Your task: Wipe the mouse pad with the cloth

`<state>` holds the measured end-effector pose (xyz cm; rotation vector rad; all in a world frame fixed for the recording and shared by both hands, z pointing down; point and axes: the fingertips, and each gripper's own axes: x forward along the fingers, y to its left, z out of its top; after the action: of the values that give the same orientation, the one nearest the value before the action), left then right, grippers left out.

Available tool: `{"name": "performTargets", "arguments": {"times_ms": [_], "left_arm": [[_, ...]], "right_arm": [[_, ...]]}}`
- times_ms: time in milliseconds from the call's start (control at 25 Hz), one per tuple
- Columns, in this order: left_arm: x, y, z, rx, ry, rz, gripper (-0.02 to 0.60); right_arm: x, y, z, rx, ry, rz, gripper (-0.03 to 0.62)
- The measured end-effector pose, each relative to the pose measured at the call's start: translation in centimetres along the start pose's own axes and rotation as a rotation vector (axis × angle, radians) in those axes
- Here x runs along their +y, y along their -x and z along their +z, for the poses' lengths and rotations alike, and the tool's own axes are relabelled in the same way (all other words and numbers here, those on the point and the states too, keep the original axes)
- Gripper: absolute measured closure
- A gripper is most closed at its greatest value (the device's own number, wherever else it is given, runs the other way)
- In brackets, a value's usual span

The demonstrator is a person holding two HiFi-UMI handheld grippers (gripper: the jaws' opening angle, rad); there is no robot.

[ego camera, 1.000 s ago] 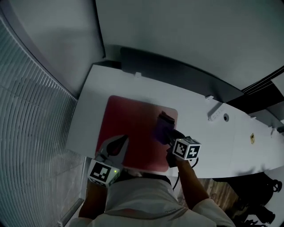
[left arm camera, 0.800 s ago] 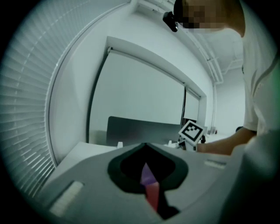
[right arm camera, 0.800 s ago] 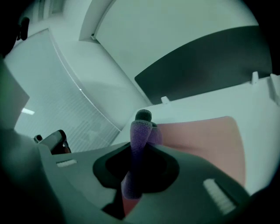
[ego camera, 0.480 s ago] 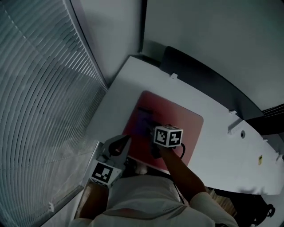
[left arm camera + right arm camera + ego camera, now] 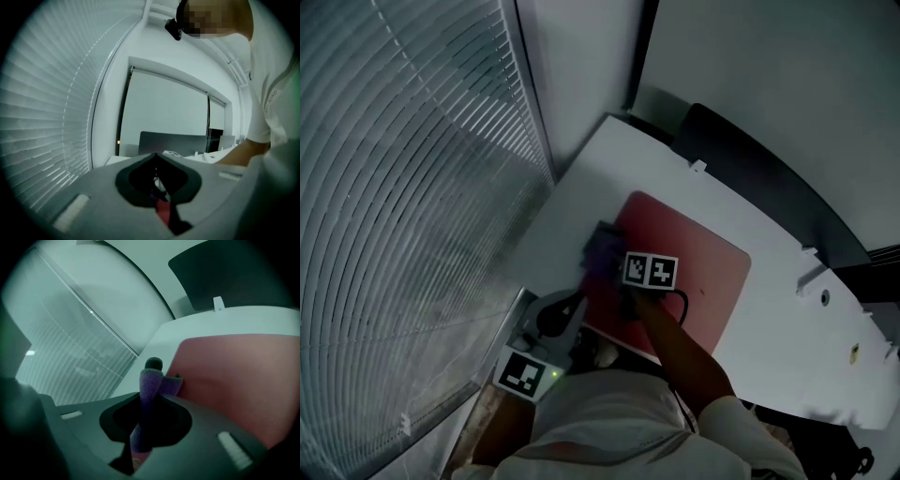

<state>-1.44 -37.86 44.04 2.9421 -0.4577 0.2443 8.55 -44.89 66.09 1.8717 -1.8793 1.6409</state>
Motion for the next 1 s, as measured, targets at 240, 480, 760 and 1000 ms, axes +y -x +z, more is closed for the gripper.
{"name": "performTargets", "arguments": {"times_ms": [240, 480, 760, 1000], "left_arm": [[-1.1, -1.0, -0.1, 0.049, 0.073, -0.053, 0.58], [-3.3, -2.8, 0.4, 0.037, 0.041, -0.096, 0.58], [-8.3, -5.6, 1.4, 0.033, 0.018, -0.197, 0.58], [-12.7, -9.3, 1.3, 0.04, 0.019, -0.285, 0.58]], "right_arm": [[-3.8, 3.0, -1.1, -0.013, -0.076, -0.052, 0.545], [-8.0, 7.8, -2.1, -0.042, -0.082, -0.11, 0.545], [-13.2, 15.0, -4.4, -0.075, -0.09, -0.208, 0.545], [-19.9, 20.7, -6.2, -0.11, -0.159, -0.283, 0.545]]}}
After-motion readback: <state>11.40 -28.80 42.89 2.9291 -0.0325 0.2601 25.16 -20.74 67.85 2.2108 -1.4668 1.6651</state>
